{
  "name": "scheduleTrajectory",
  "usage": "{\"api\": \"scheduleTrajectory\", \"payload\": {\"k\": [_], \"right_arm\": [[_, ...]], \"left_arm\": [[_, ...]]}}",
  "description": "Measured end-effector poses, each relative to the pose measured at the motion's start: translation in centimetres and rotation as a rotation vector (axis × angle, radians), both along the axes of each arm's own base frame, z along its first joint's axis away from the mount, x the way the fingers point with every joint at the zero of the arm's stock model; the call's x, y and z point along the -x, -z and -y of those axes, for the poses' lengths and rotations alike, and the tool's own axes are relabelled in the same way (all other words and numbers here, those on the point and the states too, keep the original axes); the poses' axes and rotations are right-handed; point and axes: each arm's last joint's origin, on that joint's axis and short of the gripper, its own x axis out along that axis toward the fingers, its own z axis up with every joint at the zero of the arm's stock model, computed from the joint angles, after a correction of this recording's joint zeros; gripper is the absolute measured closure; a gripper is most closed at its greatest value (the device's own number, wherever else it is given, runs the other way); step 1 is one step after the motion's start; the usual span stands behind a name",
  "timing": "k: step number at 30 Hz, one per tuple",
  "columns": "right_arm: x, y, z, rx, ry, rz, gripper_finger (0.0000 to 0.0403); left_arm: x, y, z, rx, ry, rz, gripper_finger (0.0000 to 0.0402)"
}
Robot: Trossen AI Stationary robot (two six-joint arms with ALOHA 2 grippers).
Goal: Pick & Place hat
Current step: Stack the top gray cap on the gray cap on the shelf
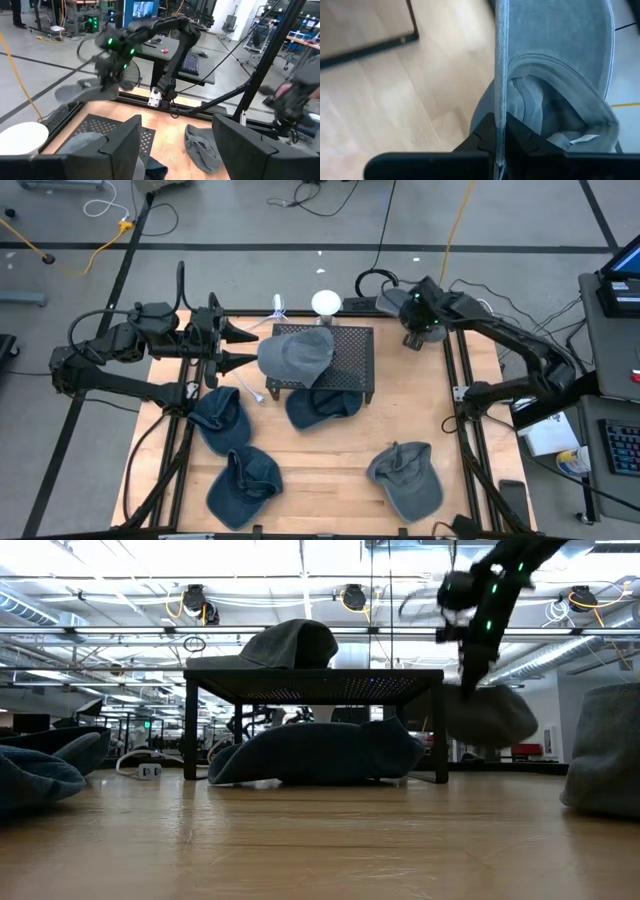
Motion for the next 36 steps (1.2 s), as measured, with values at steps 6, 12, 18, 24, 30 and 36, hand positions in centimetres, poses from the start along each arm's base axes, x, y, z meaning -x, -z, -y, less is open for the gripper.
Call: {"api": "scheduleTrajectory", "payload": {"k": [6,12,18,24,30,36], "right_arm": [[1.6,-5.4,-1.9,0.021,0.06,0.105,0.0397],[2.7,-9.6,-3.7,-0.014,0.069,0.324,0.0397],[3.5,-12.6,-5.0,-0.063,0.099,0.544,0.0397],[3.8,-14.6,-6.0,-0.164,0.109,0.817,0.0396],[3.9,-16.3,-6.5,-0.274,0.117,1.047,0.0396],[3.7,-17.8,-6.6,-0.39,0.102,1.229,0.0396]], "left_arm": [[0.0,0.0,-0.1,-0.007,-0.024,0.001,0.014],[0.0,0.0,-0.1,-0.013,-0.022,0.002,0.0142],[0.0,0.0,-0.1,-0.011,-0.022,0.002,0.0156],[0.0,0.0,-0.1,-0.01,-0.022,0.002,0.0159],[0.0,0.0,-0.1,-0.01,-0.023,0.002,0.0151],[0.0,-0.1,-0.1,-0.015,-0.022,0.005,0.0148]]}}
